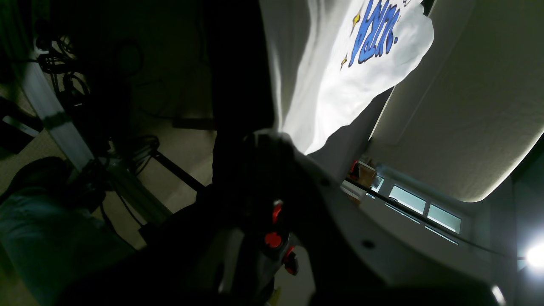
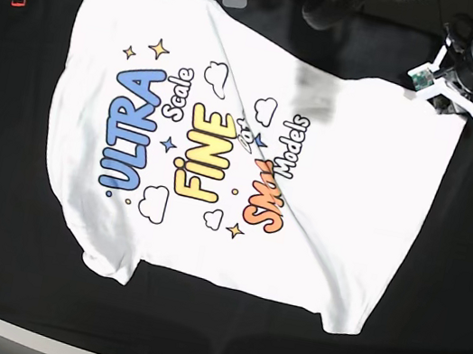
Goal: Layout the t-shirt on the table in an organized manner, then fold the t-shirt properly
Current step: 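Pull the grasped sleeve edge outward with the left gripper to smooth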
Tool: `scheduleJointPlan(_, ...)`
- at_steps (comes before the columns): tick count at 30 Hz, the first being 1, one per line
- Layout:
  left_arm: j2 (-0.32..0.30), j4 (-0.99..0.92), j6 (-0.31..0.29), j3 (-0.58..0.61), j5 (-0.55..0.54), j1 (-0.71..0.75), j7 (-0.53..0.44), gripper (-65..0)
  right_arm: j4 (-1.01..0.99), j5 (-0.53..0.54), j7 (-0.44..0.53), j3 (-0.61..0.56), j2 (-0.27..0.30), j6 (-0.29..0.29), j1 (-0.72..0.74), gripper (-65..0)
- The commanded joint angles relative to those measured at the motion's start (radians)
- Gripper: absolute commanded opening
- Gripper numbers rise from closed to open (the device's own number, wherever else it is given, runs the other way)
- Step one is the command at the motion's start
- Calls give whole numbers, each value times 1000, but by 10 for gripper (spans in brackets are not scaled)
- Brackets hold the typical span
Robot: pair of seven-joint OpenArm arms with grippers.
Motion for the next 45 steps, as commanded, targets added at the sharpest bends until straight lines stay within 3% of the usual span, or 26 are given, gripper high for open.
scheduleJointPlan(1,-12,16,13,-8,7,-3,-8,-580,12,-17,-12,-5,8,0,-17,-650)
scheduleJointPlan(3,-12,16,13,-8,8,-3,-7,-602,12,-17,-12,-5,8,1,-18,-650)
scheduleJointPlan(4,-12,16,13,-8,8,-2,0,-649,12,-17,-12,-5,8,2,-18,-650)
scheduleJointPlan(7,-12,16,13,-8,8,-3,57,-650,12,-17,-12,-5,8,12,-18,-650)
scheduleJointPlan(17,-11,17,16,-8,29,-3,56,-650,43,-17,-12,-5,8,13,-17,-650)
scheduleJointPlan(22,-12,18,93,-8,99,-9,53,-650,160,-17,-11,-3,23,13,-7,-650)
scheduleJointPlan(30,-12,18,96,-8,105,-54,50,-650,253,-17,-27,-3,61,14,132,-650)
scheduleJointPlan(33,-14,33,122,-8,105,-57,100,-650,256,-17,-31,-3,61,16,162,-650)
scheduleJointPlan(45,-45,104,147,-9,111,42,136,-650,262,-17,-39,-4,61,18,30,-650)
